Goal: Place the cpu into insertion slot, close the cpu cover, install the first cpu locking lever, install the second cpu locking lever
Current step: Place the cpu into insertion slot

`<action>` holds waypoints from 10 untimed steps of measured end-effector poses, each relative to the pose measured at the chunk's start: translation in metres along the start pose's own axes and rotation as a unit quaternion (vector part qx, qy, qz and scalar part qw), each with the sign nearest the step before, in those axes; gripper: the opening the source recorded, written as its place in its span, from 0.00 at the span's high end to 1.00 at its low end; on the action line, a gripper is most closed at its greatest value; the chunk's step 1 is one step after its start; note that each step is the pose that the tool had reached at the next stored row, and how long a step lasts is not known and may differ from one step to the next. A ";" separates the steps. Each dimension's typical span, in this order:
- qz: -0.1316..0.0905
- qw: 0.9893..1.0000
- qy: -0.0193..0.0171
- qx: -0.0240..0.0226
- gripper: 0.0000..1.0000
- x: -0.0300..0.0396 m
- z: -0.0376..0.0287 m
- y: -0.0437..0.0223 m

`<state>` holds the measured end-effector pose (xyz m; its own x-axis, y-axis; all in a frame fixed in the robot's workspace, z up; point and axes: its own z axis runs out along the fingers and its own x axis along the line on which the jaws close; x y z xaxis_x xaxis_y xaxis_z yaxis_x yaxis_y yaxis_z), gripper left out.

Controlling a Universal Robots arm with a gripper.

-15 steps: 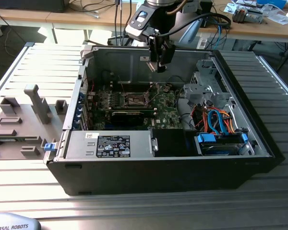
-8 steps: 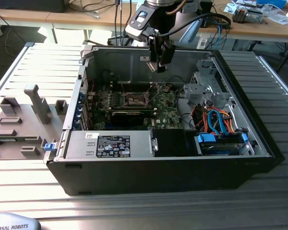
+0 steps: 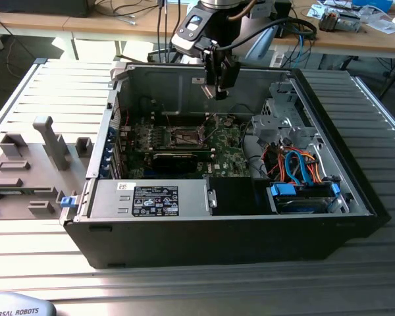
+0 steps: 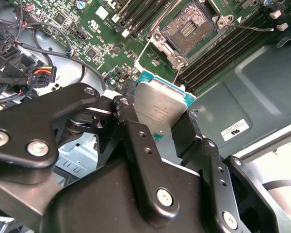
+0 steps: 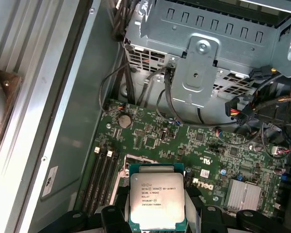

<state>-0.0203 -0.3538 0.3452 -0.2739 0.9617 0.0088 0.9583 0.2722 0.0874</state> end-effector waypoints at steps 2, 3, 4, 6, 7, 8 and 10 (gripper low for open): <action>0.001 1.000 0.000 0.000 0.46 0.0000 0.0001 0.0000; 0.001 1.000 0.000 0.000 0.46 0.0000 0.0001 0.0000; 0.002 1.000 0.000 0.000 0.46 0.0000 0.0002 0.0000; 0.002 1.000 0.000 0.000 0.46 0.0000 0.0002 0.0000; 0.003 1.000 0.000 0.000 0.46 0.0000 0.0003 0.0000; 0.003 1.000 0.000 0.000 0.46 0.0000 0.0003 0.0000; 0.004 1.000 0.000 0.000 0.46 0.0000 0.0004 0.0000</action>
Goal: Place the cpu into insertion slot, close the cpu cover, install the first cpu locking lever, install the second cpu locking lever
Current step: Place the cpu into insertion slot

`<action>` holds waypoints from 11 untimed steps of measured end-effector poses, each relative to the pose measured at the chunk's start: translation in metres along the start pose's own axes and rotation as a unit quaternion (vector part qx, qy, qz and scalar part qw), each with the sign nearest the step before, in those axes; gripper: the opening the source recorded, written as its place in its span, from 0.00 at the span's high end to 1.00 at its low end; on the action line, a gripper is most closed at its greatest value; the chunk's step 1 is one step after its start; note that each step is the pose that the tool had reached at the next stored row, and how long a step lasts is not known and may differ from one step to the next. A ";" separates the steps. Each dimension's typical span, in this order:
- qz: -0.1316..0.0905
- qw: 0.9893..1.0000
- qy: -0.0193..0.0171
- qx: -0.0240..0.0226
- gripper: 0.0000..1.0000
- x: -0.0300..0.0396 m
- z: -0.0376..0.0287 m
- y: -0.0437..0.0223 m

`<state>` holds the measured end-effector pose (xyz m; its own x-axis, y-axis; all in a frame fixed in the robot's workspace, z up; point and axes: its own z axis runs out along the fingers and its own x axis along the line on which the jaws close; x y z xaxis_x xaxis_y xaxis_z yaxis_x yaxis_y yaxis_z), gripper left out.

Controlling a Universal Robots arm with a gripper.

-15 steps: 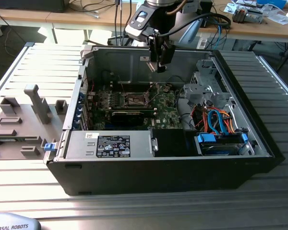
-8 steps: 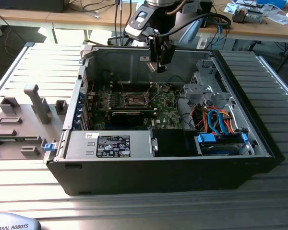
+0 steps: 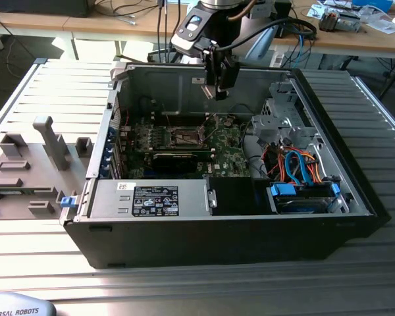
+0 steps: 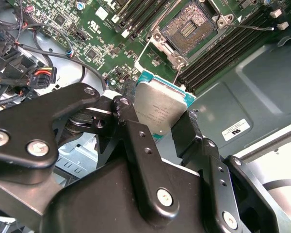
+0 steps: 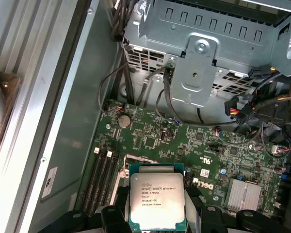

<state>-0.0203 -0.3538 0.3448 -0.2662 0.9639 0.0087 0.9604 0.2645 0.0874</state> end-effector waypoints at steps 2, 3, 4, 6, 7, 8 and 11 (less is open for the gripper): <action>0.001 1.000 0.000 0.000 0.46 0.0000 0.0001 0.0000; 0.001 1.000 0.000 0.000 0.46 0.0000 0.0001 0.0000; 0.001 1.000 0.000 0.000 0.46 0.0000 0.0002 0.0000; 0.002 1.000 0.000 0.000 0.46 0.0000 0.0002 0.0000; 0.002 1.000 0.000 0.000 0.46 0.0000 0.0002 0.0000; 0.002 1.000 0.000 0.000 0.46 0.0000 0.0003 0.0000; 0.003 1.000 0.000 0.000 0.46 0.0000 0.0004 0.0000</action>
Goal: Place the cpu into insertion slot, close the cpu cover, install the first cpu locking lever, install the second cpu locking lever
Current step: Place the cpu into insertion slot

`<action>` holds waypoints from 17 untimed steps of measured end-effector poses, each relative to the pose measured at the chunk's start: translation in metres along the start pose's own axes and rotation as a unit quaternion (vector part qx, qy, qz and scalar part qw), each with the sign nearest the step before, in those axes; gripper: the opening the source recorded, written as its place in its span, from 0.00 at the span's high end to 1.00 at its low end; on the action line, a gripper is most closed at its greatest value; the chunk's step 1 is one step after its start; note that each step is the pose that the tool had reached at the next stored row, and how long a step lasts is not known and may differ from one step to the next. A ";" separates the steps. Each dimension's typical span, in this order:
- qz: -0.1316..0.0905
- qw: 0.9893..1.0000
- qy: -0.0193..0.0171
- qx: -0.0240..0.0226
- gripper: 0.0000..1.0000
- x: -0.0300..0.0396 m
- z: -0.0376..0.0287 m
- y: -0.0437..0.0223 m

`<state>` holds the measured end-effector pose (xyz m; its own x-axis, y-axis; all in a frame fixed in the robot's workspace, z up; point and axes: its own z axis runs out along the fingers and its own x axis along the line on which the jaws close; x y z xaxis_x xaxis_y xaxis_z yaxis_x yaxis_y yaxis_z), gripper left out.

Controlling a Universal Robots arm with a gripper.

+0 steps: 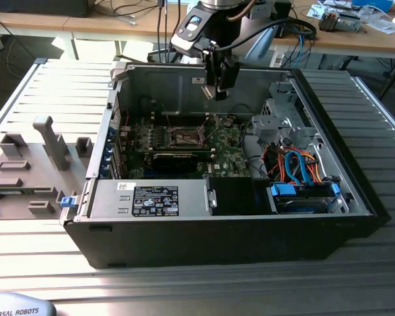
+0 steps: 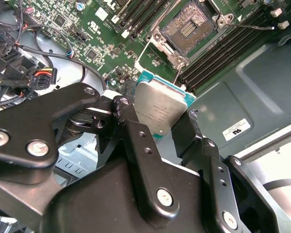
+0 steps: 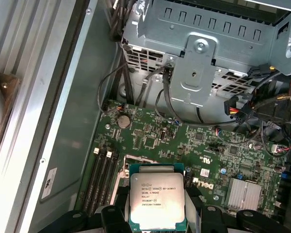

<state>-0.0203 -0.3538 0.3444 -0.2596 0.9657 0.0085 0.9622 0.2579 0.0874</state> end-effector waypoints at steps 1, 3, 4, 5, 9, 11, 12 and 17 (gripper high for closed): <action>0.000 1.000 0.000 0.000 0.46 0.0000 0.0000 0.0000; 0.001 1.000 0.000 0.000 0.46 0.0000 0.0001 0.0000; 0.001 1.000 0.000 0.000 0.46 0.0000 0.0001 0.0000; 0.002 1.000 0.000 0.000 0.46 0.0000 0.0002 0.0000; 0.004 1.000 0.000 0.000 0.46 0.0000 0.0004 0.0000; 0.005 1.000 0.000 0.000 0.46 0.0000 0.0005 0.0000; 0.005 1.000 0.000 0.000 0.46 0.0000 0.0005 -0.0001; 0.007 1.000 -0.001 0.000 0.46 0.0000 0.0007 -0.0001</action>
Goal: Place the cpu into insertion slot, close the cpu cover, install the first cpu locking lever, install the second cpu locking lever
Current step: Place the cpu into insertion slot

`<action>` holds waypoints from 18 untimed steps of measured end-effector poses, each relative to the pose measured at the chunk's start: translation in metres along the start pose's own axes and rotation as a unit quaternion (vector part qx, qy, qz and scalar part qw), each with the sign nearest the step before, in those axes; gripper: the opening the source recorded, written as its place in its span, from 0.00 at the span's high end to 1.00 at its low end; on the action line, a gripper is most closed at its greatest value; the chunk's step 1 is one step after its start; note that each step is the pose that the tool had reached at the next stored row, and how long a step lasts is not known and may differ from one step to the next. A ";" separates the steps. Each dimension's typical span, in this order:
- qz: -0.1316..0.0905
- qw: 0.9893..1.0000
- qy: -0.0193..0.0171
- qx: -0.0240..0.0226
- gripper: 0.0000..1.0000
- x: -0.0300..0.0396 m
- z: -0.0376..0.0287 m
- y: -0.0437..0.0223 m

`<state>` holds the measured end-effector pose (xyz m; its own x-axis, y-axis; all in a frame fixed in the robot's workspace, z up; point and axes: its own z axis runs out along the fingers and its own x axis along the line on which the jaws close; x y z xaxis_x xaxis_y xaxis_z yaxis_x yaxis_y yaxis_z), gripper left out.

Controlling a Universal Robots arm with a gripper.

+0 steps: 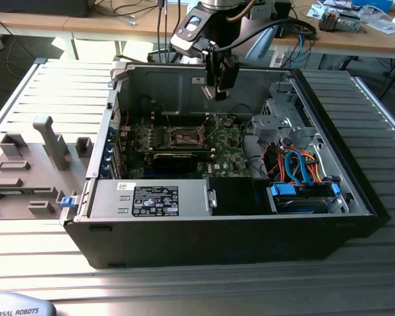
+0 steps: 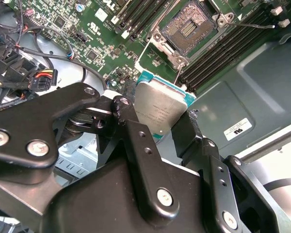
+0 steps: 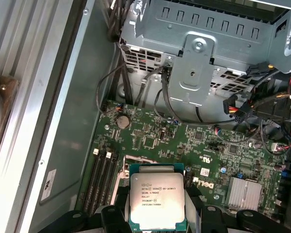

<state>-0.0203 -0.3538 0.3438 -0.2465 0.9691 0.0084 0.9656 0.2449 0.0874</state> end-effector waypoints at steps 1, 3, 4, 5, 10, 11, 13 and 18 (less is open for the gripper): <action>0.000 1.000 0.000 0.000 0.46 0.0000 0.0000 0.0000; 0.001 1.000 0.000 0.000 0.46 0.0000 0.0001 0.0000; 0.001 1.000 0.000 0.000 0.46 0.0000 0.0001 0.0000; 0.002 1.000 0.000 0.000 0.46 0.0000 0.0001 0.0000; 0.004 1.000 0.000 0.000 0.46 0.0000 0.0003 0.0000; 0.004 1.000 0.000 0.000 0.46 0.0000 0.0003 -0.0001; 0.005 1.000 0.000 0.000 0.46 0.0000 0.0004 -0.0001; 0.007 1.000 -0.001 0.000 0.46 0.0000 0.0005 0.0000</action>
<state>-0.0203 -0.3538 0.3433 -0.2320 0.9727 0.0085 0.9692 0.2304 0.0874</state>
